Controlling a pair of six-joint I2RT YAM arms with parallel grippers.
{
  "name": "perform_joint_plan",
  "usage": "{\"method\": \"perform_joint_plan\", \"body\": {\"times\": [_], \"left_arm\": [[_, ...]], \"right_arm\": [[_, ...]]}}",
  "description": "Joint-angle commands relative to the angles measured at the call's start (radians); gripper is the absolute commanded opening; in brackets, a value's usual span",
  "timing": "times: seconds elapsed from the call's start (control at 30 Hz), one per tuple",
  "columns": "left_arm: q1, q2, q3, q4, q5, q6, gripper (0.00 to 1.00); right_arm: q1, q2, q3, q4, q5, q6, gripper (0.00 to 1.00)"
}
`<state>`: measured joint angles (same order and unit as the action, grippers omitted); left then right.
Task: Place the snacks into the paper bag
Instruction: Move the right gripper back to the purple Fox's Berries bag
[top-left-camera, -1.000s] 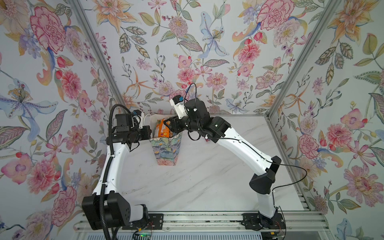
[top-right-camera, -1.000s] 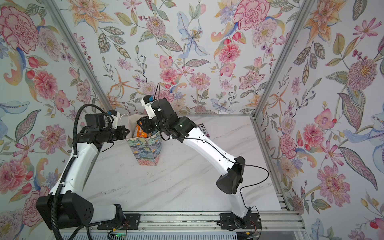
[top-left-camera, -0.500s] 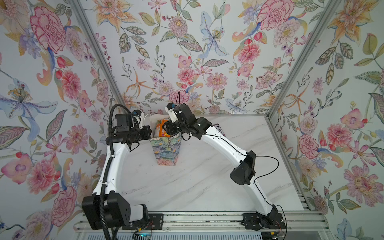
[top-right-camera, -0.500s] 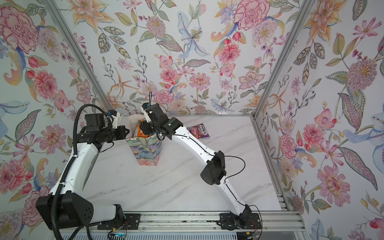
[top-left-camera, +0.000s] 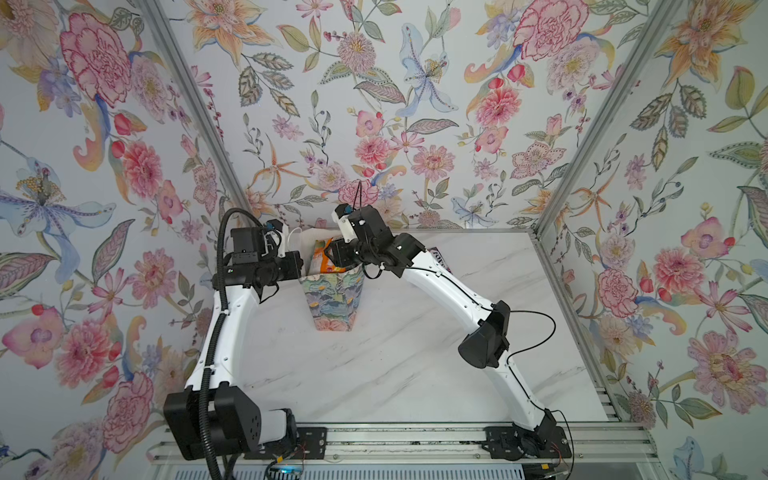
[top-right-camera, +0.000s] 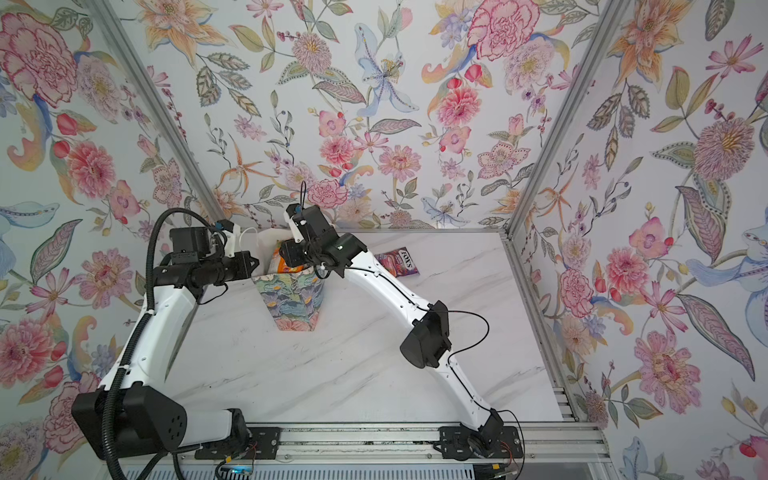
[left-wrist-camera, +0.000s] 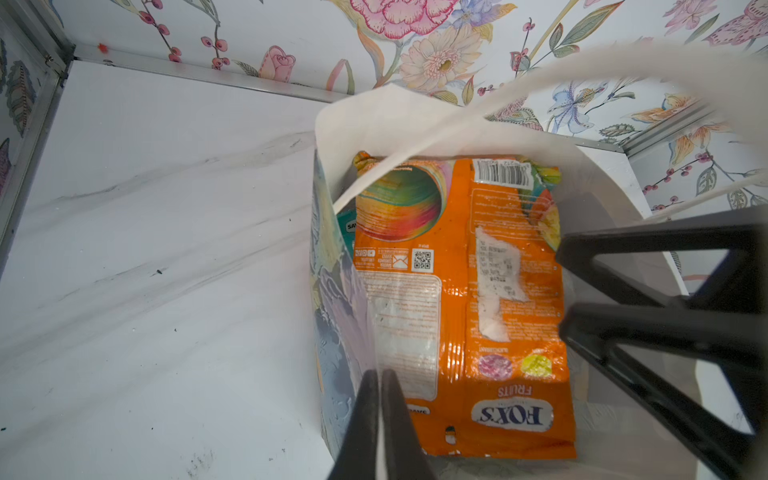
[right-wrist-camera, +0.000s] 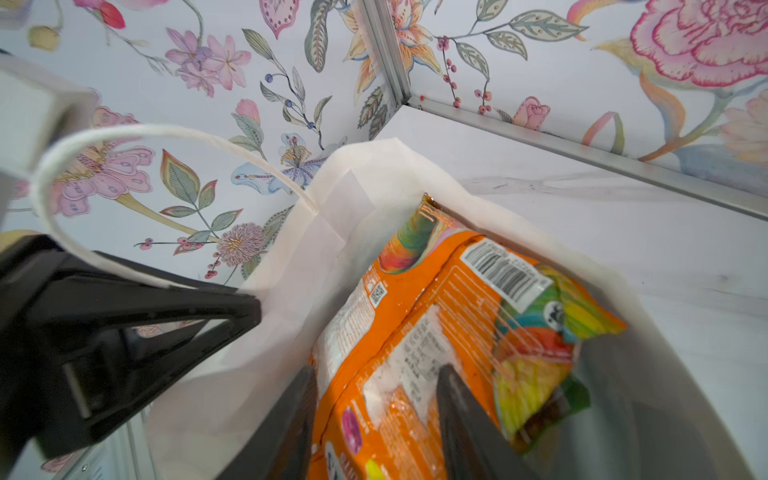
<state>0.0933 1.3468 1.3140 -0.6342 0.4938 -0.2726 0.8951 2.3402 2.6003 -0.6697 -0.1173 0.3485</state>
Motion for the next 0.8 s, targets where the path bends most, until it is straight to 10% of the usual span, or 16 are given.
{"method": "perform_joint_plan", "body": {"times": [0.0, 0.43, 0.77], "left_arm": [[-0.006, -0.009, -0.007, -0.023, 0.017, 0.014, 0.04], [-0.006, -0.008, -0.01, -0.016, 0.022, 0.01, 0.04], [-0.006, -0.005, -0.007, -0.011, 0.022, 0.0, 0.04]], "right_arm": [[-0.01, -0.173, -0.004, 0.029, -0.025, -0.003, 0.49], [-0.231, -0.74, -0.973, 0.505, -0.025, 0.225, 0.52], [-0.466, -0.817, -1.481, 0.7, -0.011, 0.452, 0.53]]}}
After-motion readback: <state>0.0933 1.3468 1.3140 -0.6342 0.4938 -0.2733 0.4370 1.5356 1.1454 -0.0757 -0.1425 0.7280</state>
